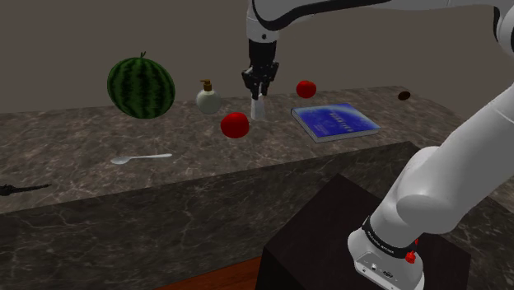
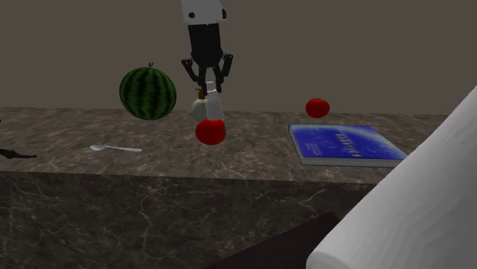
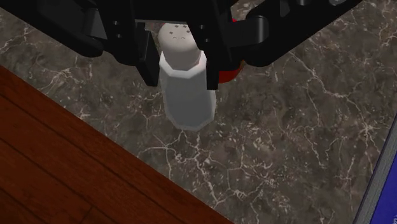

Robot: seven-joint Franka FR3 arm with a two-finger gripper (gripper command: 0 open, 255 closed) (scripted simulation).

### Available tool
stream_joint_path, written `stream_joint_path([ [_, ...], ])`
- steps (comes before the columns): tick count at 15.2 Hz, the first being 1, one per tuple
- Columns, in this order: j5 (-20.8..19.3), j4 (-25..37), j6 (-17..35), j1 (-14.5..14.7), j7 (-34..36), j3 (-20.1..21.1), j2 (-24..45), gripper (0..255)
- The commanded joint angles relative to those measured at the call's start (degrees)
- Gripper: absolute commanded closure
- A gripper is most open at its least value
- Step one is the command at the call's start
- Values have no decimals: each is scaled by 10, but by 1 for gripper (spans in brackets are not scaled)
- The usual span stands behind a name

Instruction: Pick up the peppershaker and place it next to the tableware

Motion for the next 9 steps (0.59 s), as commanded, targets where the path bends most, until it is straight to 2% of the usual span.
stream_joint_path([
  [1,0,38,-6,9,24,14,34,255],
  [9,-20,204,-42,50,112,60,172,255],
])
